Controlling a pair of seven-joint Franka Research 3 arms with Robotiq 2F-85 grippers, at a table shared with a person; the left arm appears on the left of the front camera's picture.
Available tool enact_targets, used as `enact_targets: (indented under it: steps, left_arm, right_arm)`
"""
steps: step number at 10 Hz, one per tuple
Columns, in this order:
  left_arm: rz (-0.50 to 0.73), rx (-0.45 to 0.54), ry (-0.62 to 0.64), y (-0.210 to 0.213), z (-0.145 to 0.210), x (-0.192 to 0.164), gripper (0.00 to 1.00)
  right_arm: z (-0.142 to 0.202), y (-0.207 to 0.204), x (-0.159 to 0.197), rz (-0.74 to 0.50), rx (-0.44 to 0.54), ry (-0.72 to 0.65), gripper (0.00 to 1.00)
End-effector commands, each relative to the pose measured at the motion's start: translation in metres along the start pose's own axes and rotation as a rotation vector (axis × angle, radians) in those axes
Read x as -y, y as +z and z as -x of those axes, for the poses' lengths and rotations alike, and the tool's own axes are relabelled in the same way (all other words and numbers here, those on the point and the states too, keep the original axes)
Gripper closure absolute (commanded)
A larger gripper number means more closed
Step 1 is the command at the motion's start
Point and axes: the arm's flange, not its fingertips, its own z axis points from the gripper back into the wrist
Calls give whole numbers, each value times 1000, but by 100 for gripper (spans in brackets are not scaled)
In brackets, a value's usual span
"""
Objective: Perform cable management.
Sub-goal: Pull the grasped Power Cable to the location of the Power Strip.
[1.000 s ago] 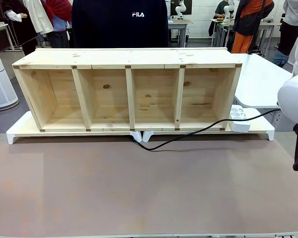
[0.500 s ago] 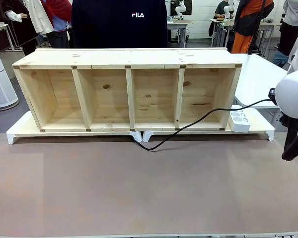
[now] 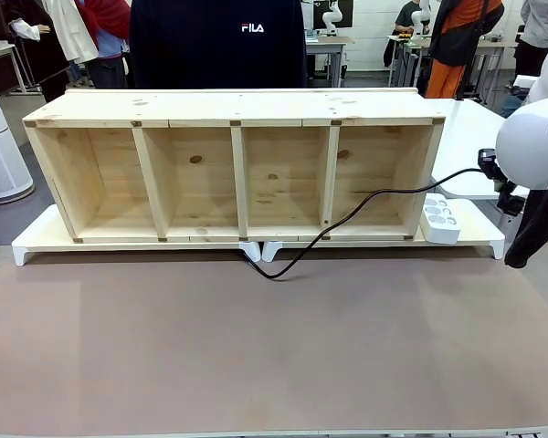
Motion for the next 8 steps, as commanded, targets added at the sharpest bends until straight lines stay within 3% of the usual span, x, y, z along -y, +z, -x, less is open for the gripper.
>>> enact_targets:
  steps: [1, 5, 8]
  left_arm:
    - [1, 1, 2, 0, 0, -1, 0]
    - [1, 1, 2, 0, 0, -1, 0]
    - [1, 1, 2, 0, 0, -1, 0]
  right_arm:
    - [-18, -8, -10, 20, 38, 68, 85]
    - [-45, -29, -25, 23, 132, 126, 85]
    - [-65, -43, -31, 19, 151, 124, 85]
